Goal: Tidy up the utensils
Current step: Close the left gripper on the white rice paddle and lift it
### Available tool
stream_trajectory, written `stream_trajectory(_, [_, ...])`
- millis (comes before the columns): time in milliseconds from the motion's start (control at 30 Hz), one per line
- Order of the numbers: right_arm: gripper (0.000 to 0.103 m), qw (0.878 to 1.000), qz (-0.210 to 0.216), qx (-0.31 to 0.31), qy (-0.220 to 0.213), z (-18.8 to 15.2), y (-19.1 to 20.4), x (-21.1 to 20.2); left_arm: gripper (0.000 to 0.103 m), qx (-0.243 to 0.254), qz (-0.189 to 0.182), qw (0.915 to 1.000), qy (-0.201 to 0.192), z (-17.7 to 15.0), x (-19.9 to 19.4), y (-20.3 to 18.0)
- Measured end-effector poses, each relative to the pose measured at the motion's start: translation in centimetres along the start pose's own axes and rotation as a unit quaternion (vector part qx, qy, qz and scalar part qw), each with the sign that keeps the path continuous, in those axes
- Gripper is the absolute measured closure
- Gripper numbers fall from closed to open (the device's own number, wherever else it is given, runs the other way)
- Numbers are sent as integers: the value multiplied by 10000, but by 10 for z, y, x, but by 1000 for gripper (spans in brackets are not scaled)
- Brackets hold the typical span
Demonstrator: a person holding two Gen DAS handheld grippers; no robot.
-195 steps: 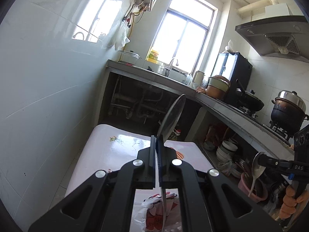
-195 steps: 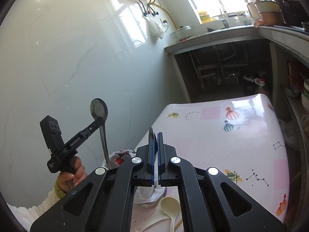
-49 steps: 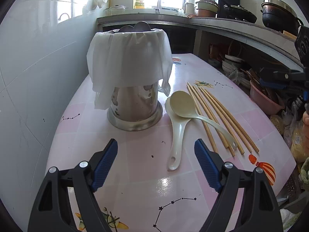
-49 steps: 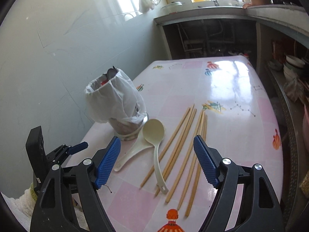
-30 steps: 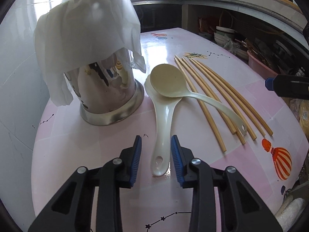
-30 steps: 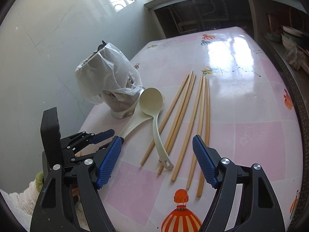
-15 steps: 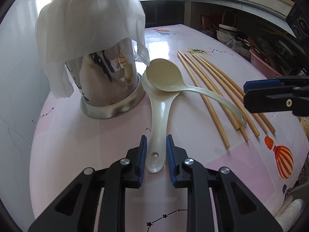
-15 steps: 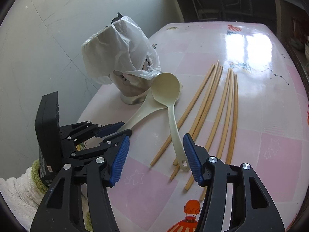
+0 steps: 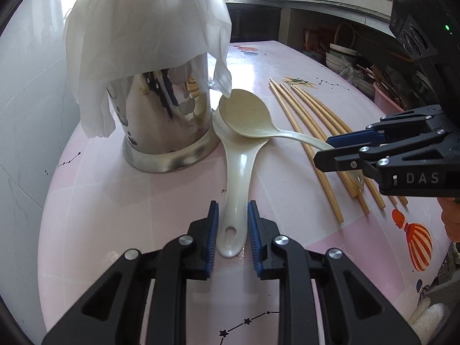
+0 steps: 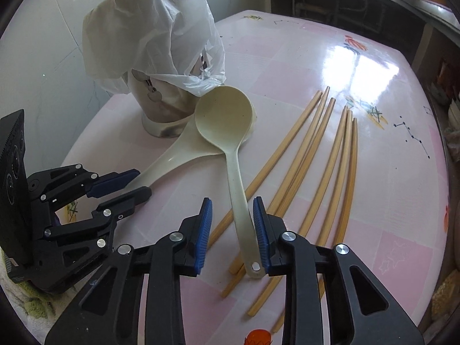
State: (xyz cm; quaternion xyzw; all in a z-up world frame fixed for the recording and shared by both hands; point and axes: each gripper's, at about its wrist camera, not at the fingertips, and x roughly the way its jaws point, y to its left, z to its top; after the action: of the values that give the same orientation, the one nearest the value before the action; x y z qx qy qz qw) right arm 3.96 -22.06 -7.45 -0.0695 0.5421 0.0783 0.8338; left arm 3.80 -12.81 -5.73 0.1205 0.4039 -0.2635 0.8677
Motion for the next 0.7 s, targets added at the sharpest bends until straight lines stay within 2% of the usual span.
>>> stream_trajectory(67, [91,10000,60,53,23,0,-1,0,83,8,11,10000,-18,-1,-1,0])
stream_trajectory(200, [94,9997,161,204,-5,-3,-4,-6,84,39,20,10000,-43,-3,-2,0])
stream_trajectory(467, [94,9968,468,640,-88,-16,-8,-29,84,99,45,9999,10,-5,-7,1])
stream_trajectory(700, [94,9938,801,766,-103,-37,-3,-43,84,195,157,9997,57,-16,-35,4])
